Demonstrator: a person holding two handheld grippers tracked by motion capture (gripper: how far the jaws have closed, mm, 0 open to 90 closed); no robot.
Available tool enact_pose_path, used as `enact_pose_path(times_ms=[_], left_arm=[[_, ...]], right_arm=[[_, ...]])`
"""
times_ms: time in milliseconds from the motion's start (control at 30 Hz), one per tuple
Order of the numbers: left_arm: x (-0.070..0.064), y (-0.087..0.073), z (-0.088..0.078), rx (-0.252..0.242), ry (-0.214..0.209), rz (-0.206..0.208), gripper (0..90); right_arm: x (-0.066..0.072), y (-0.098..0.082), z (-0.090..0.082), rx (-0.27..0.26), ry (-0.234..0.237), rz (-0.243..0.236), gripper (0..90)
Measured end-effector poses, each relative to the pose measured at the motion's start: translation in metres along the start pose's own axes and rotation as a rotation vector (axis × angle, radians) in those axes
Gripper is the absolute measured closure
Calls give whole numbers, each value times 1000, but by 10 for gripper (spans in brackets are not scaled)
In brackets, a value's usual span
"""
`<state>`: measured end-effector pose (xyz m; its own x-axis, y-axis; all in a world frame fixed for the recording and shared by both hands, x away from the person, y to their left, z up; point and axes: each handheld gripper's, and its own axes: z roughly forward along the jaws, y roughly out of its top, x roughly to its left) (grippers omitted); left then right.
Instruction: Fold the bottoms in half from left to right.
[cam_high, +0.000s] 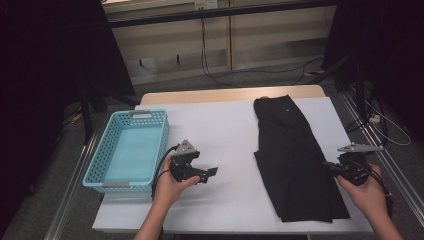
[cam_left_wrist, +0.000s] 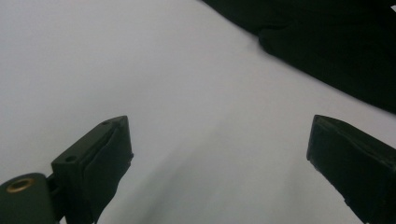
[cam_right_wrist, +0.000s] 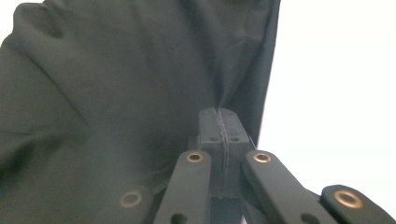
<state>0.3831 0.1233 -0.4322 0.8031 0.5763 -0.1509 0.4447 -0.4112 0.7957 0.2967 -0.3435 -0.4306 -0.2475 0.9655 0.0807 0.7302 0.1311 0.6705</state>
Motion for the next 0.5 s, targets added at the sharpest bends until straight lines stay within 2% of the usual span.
enact_pose_path(times_ms=[300,500], left_arm=[[2,0,-1,1,0,-6,66],[2,-1,0,11,0,4,67]], right_arm=[[-12,-2,4,19,-35,8,900],[-15,-3,7,26,-56,4,894]])
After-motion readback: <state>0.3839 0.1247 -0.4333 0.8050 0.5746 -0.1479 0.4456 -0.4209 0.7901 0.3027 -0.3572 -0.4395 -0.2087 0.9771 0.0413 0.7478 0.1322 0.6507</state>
